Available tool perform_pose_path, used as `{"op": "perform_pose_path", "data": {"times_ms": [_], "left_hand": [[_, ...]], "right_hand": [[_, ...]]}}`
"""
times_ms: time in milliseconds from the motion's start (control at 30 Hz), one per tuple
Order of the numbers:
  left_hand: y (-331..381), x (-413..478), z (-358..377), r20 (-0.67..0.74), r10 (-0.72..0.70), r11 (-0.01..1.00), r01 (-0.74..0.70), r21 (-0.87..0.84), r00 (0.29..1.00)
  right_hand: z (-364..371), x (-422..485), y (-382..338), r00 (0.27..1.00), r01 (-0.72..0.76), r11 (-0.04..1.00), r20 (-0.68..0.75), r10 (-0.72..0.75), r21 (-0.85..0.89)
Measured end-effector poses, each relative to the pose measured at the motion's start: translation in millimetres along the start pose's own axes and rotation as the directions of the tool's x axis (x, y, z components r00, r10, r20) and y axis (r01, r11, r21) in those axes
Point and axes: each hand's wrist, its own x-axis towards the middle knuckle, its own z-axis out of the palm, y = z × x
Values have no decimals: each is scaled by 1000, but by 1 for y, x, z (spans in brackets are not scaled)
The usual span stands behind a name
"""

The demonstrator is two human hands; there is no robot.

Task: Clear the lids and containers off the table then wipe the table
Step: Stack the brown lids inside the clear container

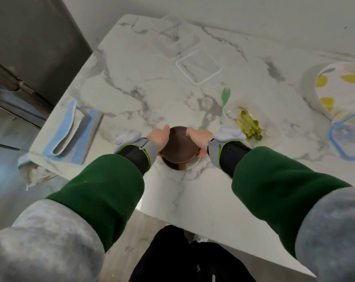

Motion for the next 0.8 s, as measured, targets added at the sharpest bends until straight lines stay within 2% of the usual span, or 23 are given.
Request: {"op": "perform_pose_path", "data": {"times_ms": [67, 233, 467, 633, 800], "left_hand": [[-2, 1, 2, 0, 5, 1000, -5, 1, 1000], [-5, 3, 6, -23, 9, 999, -8, 40, 1000], [-4, 5, -1, 18, 1, 988, -4, 157, 1000], [-1, 2, 3, 23, -26, 997, 25, 66, 999], [2, 2, 2, 22, -31, 979, 26, 201, 999]], "right_hand": [[1, -2, 0, 1000, -7, 1000, 0, 7, -12], [6, 3, -1, 999, -36, 985, -5, 35, -170], [15, 7, -2, 998, -46, 979, -40, 39, -196], [13, 1, -9, 998, -46, 970, -50, 35, -238], [6, 2, -11, 1000, 15, 968, -14, -19, -252]]}}
